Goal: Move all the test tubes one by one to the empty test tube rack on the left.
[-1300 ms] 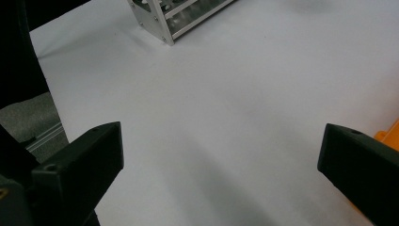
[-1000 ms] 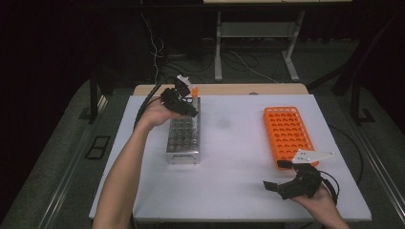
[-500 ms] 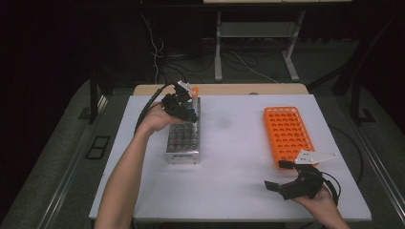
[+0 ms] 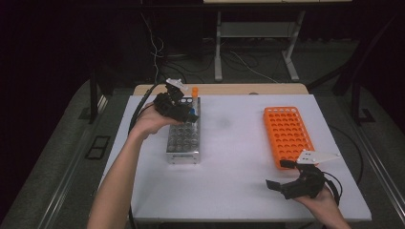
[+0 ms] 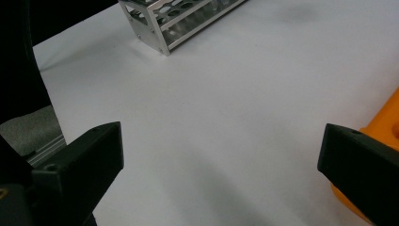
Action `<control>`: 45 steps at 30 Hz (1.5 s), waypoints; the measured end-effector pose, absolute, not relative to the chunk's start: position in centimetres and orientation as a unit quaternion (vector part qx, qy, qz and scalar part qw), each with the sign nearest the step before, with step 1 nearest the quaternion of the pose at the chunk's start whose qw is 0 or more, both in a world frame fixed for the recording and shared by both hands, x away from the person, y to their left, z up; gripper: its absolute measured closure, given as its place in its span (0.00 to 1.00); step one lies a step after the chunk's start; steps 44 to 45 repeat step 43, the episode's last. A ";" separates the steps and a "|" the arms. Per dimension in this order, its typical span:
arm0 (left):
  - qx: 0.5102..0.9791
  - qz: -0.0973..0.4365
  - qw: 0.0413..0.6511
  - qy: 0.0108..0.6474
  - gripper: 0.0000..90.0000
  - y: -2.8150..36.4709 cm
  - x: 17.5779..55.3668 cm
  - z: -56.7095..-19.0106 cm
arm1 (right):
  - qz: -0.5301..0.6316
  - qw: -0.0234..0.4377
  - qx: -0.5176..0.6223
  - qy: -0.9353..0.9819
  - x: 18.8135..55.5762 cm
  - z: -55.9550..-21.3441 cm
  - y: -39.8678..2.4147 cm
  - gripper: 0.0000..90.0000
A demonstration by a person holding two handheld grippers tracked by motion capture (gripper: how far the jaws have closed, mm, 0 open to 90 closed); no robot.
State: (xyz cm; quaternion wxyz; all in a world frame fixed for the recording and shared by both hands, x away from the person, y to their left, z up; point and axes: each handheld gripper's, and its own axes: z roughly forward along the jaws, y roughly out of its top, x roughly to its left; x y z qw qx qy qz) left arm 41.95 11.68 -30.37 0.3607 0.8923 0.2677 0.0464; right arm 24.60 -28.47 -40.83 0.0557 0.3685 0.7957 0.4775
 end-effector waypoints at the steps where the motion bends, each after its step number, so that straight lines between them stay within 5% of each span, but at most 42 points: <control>1: 0.892 0.051 0.362 0.267 0.43 11.8 41.5 -30.3 | 0.479 0.056 0.368 0.795 24.6 -40.8 -28.5 0.00; 18: 0.863 0.074 0.412 0.284 0.00 13.8 34.2 -31.3 | 0.484 0.056 0.365 0.793 24.3 -40.7 -28.6 0.00; 45: 0.824 0.072 0.473 0.303 0.00 16.4 27.5 -39.6 | 0.485 0.053 0.365 0.793 24.1 -40.9 -28.4 0.00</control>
